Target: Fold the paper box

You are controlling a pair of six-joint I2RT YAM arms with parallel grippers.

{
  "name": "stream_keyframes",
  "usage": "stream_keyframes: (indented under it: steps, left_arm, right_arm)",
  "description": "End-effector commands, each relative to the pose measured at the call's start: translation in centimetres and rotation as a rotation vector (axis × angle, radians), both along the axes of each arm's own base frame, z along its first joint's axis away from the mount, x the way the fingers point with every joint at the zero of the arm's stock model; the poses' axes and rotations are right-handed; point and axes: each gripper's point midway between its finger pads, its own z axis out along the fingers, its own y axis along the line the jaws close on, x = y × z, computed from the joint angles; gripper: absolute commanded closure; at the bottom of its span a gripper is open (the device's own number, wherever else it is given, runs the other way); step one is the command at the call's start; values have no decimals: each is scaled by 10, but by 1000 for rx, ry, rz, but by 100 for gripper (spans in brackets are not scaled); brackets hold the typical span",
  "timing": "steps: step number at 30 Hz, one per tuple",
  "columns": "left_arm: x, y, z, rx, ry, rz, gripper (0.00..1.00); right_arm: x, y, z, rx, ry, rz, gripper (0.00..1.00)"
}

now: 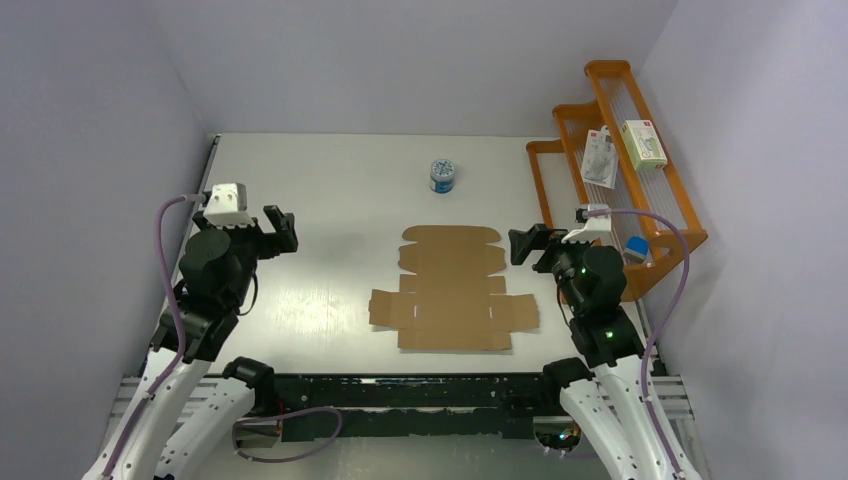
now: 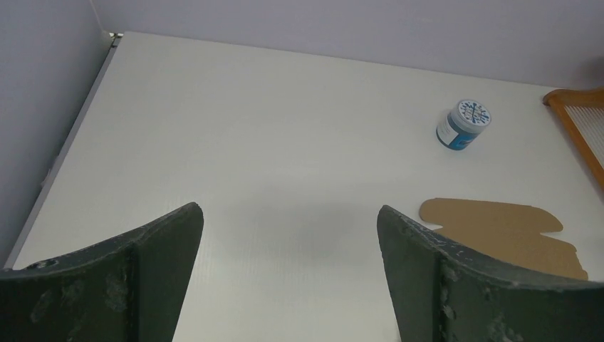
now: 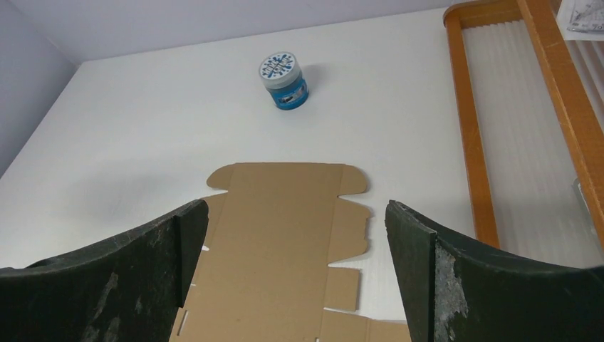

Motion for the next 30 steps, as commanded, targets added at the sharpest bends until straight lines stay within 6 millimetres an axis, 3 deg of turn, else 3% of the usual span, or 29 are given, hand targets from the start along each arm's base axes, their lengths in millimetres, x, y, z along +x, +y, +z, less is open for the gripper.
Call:
stream_keyframes:
  steps: [1, 11, 17, 22, 30]
  left_arm:
    - [2, -3, 4, 8, -21, -23, 4]
    - [5, -11, -1, 13, 0, -68, 4]
    - [10, -31, -10, 4, 39, -167, 4]
    - [18, -62, -37, -20, 178, -300, 4]
    - [7, -127, -99, -137, 430, -511, 4]
  right_arm:
    - [1, 2, 20, 13, -60, 10, 0]
    - [2, 3, 15, 17, -41, 10, 0]
    - [3, 16, 4, 21, -7, 81, 0]
    - [6, 28, -21, -4, 80, 147, 0]
    - [12, 49, -86, 6, 328, 234, 0]
